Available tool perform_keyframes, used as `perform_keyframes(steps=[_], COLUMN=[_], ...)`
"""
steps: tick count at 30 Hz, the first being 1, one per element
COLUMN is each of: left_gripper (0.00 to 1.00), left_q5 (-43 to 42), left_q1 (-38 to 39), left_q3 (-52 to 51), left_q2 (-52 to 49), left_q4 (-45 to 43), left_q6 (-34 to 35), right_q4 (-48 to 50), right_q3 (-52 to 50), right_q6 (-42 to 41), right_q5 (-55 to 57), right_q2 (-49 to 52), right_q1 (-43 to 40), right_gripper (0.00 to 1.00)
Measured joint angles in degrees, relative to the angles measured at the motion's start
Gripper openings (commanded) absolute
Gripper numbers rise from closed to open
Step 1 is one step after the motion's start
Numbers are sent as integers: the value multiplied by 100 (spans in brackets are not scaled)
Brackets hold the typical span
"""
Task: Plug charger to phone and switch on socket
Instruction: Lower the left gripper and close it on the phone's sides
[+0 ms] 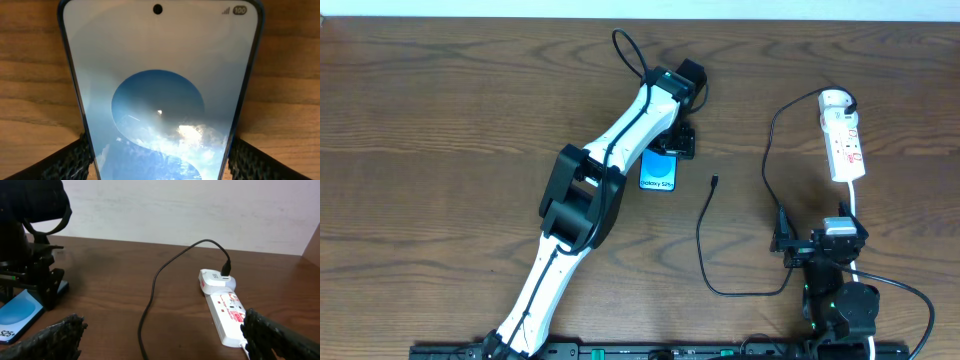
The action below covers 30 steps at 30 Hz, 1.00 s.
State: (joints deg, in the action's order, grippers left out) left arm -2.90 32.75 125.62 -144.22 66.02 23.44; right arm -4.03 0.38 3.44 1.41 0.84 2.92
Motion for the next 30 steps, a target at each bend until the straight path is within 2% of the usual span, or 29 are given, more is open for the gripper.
perform_keyframes(steps=[15, 30], left_gripper=[81, 79], left_q5=[-2, -221], left_q1=[4, 4], left_q3=[0, -57], left_q2=[0, 55], left_q4=[24, 520], left_q6=[-15, -15], right_q4=[2, 0], right_q3=[0, 0], right_q6=[-2, -2], right_q5=[2, 2], right_q2=[0, 0], right_q1=[0, 0], right_gripper=[99, 99])
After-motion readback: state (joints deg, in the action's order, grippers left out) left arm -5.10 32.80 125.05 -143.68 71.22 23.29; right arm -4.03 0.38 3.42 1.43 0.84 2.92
